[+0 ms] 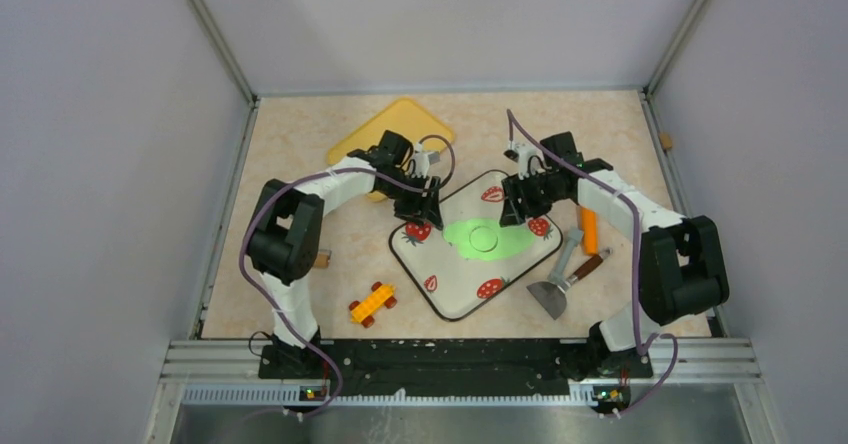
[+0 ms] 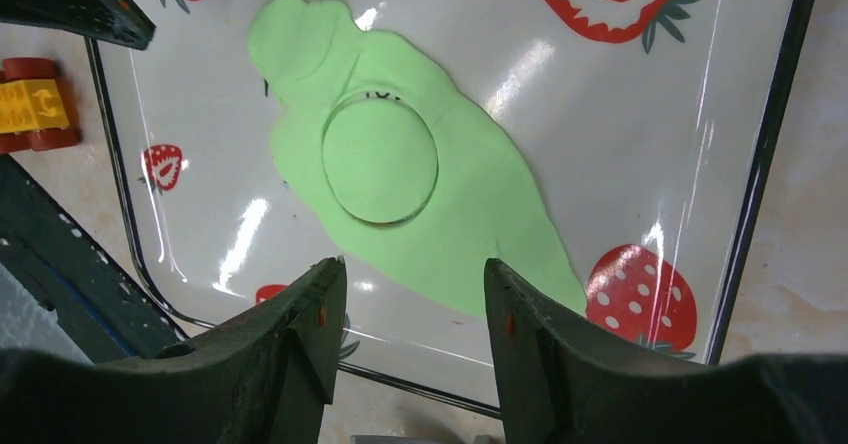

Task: Roll out the dumpling wrappers from the dough

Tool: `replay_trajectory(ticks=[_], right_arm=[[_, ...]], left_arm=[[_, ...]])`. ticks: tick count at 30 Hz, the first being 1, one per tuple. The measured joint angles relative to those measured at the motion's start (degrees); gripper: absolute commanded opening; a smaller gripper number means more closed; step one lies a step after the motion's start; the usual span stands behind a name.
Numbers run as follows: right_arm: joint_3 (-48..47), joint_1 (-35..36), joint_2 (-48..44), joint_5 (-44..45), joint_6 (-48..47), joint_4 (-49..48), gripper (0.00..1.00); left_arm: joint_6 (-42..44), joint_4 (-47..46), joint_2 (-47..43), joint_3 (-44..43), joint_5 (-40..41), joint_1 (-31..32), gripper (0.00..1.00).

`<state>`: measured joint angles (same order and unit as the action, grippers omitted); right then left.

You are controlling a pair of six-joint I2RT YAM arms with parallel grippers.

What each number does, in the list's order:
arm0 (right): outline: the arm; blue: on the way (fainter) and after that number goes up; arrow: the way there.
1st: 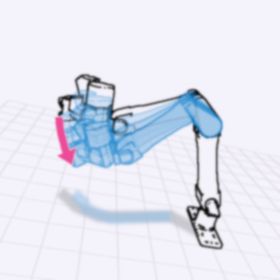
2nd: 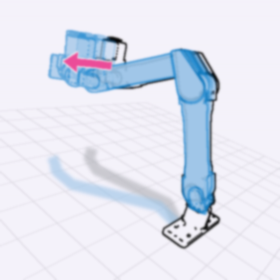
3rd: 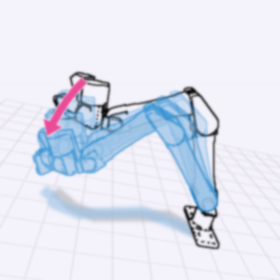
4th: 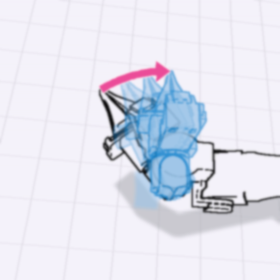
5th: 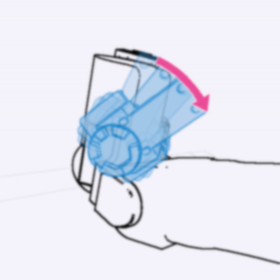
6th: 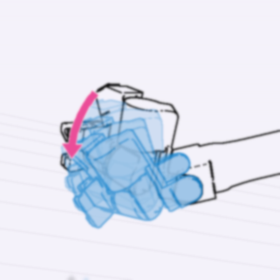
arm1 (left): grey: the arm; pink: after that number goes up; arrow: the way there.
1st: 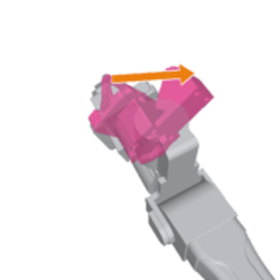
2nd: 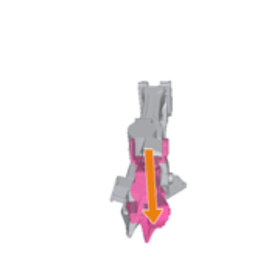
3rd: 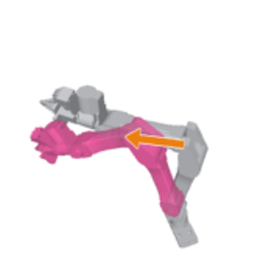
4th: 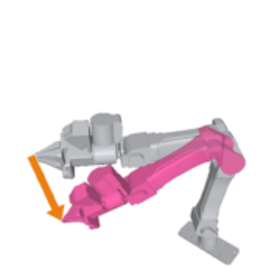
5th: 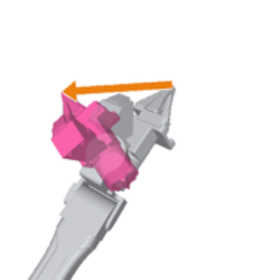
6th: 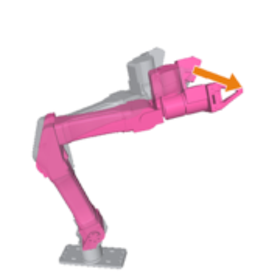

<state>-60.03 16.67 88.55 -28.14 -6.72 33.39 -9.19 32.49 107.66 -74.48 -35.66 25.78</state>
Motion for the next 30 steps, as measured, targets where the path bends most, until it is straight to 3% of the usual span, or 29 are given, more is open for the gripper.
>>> replay_trajectory(ticks=[6, 10, 15, 19, 23, 30], right_arm=[[0.42, -0.07, 0.00, -2.45, 0.59, -1.01, 0.54], [0.07, 1.68, 0.00, -1.22, -1.55, -1.20, 0.60], [-5.09, 10.95, 1.92, 9.01, -2.91, -1.62, 0.66], [-11.41, 17.31, 7.06, 12.31, -1.60, -3.30, 0.73], [-15.21, 20.83, 12.55, 14.78, 0.31, -4.02, 0.85], [-16.96, 24.87, 18.60, 17.00, 2.12, -4.50, 0.88]], left_arm=[[-2.91, -1.75, 3.65, -0.83, -0.07, 1.88, 0.59], [-3.15, -0.74, 4.02, -3.08, 0.11, 1.95, 0.59], [-1.49, -0.02, 1.38, -4.50, 3.69, -3.30, 0.61], [3.43, 3.74, 0.61, -6.47, 7.08, -7.78, 0.60], [7.19, 5.70, 0.63, -6.23, 6.19, -9.22, 0.60], [8.28, 4.98, 2.73, -4.35, 1.77, -9.20, 0.54]])
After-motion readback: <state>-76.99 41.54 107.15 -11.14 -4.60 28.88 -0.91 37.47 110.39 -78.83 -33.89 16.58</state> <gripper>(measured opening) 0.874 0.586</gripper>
